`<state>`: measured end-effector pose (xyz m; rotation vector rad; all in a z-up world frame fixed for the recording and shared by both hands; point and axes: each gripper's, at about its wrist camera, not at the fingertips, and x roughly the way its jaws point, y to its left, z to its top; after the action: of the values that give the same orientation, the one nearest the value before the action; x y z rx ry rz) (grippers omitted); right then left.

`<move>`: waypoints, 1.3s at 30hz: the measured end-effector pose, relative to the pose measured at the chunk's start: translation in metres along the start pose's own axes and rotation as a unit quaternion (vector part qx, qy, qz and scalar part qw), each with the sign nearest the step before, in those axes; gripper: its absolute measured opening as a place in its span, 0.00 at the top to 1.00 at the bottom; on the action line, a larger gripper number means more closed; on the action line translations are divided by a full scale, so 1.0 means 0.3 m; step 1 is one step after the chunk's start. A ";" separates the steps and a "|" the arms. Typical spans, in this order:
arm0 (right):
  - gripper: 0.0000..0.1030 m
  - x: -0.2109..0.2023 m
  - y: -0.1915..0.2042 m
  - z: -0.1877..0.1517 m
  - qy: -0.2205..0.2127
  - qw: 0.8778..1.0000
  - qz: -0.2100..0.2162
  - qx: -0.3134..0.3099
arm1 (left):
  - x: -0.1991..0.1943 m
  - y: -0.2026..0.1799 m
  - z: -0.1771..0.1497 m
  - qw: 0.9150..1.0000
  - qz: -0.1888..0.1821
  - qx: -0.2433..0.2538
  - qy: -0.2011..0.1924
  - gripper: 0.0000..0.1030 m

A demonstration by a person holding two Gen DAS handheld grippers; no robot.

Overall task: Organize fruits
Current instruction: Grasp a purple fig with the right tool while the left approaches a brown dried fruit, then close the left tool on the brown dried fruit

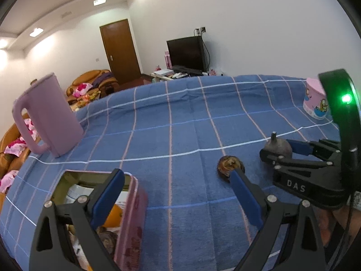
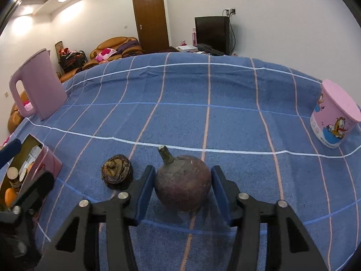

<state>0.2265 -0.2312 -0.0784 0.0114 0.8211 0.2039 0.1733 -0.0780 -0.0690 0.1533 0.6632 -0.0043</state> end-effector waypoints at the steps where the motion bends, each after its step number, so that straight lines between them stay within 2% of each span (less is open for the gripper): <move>1: 0.49 -0.005 -0.005 -0.004 -0.002 1.000 0.001 0.004 | 0.005 -0.003 -0.001 1.000 -0.002 -0.001 0.002 0.06; 8: 0.49 -0.072 -0.082 -0.038 -0.022 0.998 -0.030 0.043 | 0.042 -0.056 0.012 1.000 -0.014 0.009 0.012 0.06; 19: 0.49 -0.106 -0.148 -0.053 -0.038 0.996 -0.024 0.081 | 0.169 -0.142 0.034 0.997 -0.046 0.021 0.056 0.14; 27: 0.49 -0.101 -0.150 -0.048 -0.034 0.996 -0.024 0.081 | 0.225 -0.166 0.052 0.994 -0.074 0.023 0.081 0.29; 29: 0.49 -0.099 -0.149 -0.047 -0.034 0.996 -0.024 0.081 | 0.230 -0.182 0.049 0.992 -0.083 0.031 0.088 0.30; 32: 0.49 -0.095 -0.152 -0.045 -0.031 0.996 -0.022 0.082 | 0.252 -0.170 0.045 0.988 -0.110 0.022 0.108 0.47; 35: 0.49 -0.093 -0.157 -0.045 -0.030 0.996 -0.021 0.086 | 0.256 -0.149 0.046 0.987 -0.120 0.005 0.108 0.57; 39: 0.49 -0.083 -0.152 -0.042 -0.020 0.996 -0.022 0.083 | 0.248 -0.146 0.044 0.987 -0.123 0.004 0.105 0.59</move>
<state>0.2090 -0.2814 -0.0730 0.1525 0.7963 0.0932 0.2378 -0.1198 -0.1104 0.0797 0.8899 -0.2314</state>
